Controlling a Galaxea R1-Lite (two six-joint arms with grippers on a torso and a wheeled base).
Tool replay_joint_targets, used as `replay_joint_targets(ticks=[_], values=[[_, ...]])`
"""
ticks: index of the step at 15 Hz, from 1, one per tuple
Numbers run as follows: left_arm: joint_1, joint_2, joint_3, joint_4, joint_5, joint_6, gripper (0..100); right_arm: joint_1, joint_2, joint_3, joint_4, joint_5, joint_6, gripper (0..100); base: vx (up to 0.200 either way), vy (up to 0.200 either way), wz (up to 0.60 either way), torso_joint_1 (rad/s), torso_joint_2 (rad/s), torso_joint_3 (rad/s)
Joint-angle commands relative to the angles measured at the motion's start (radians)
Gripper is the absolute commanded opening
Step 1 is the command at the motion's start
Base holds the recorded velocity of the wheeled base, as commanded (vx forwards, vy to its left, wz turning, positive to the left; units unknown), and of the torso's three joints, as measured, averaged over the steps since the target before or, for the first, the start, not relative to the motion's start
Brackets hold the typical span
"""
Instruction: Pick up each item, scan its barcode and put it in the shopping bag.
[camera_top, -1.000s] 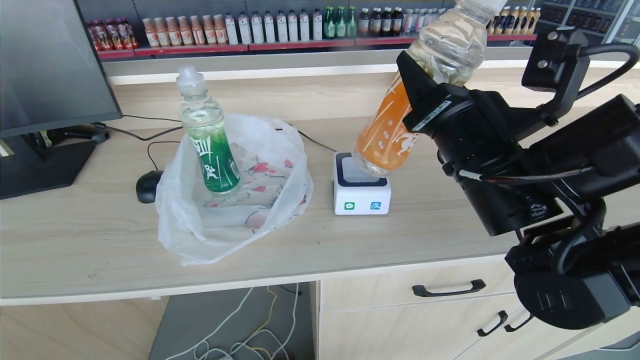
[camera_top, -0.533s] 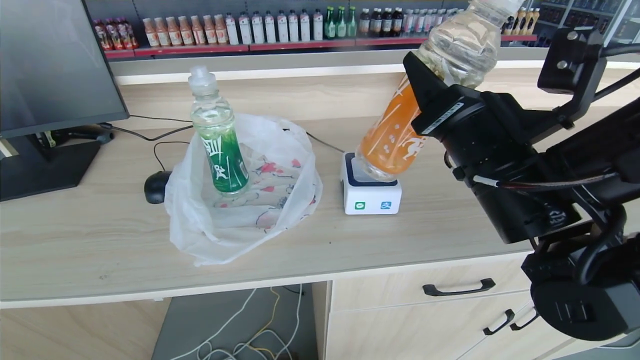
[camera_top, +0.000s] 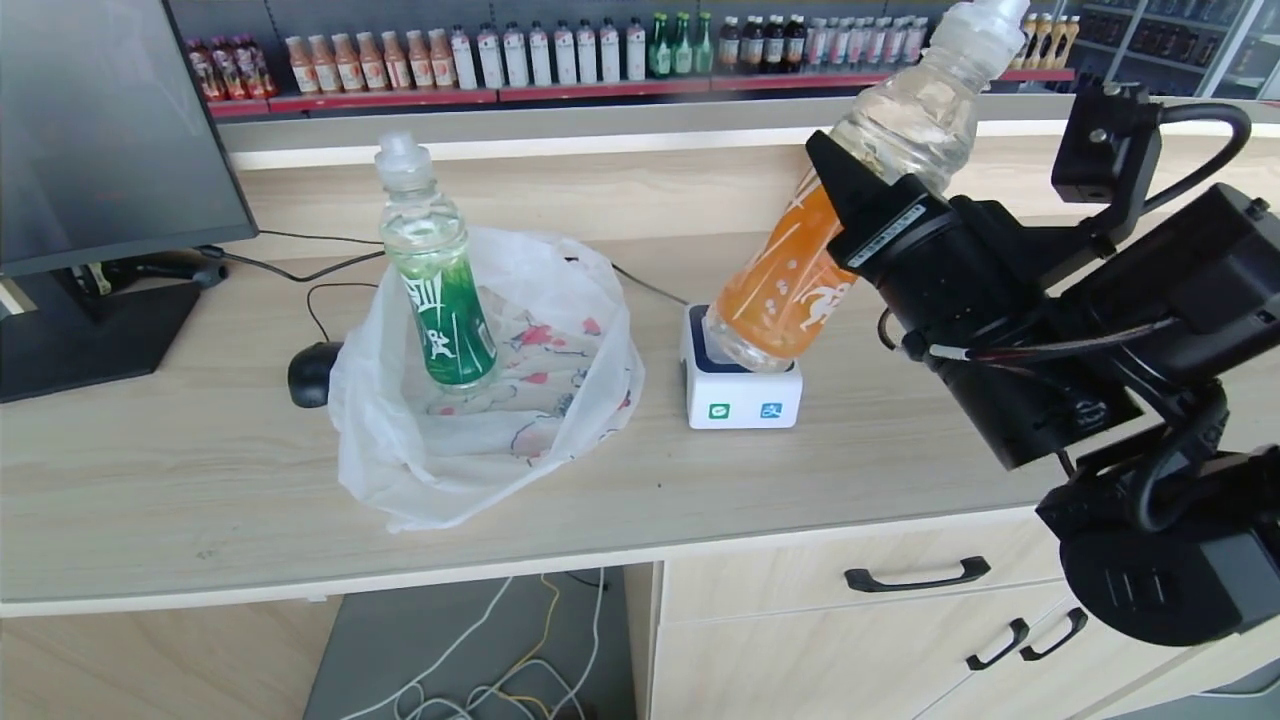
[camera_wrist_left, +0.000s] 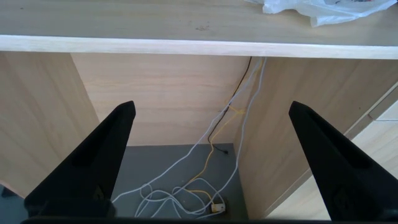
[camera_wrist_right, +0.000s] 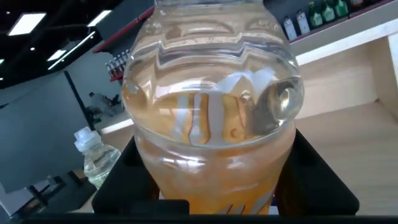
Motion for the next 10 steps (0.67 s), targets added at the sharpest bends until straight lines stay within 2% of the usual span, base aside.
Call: replay_joint_targets(ticks=[1,5,10], values=[[0.0,0.0,0.0,0.0,0.0,0.0,100,-0.001,0.012,-0.061,0.052,0.002,0.078,0,0.0,0.0,0.0,0.0,0.0,0.0],[0.001,0.0,0.0,0.0,0.0,0.0,100,-0.006,0.033,-0.16,0.172,-0.001,0.329,0,0.0,0.0,0.0,0.0,0.0,0.0],[0.001,0.0,0.0,0.0,0.0,0.0,100,-0.027,0.096,-0.164,0.192,-0.013,0.515,0,0.0,0.0,0.0,0.0,0.0,0.0]])
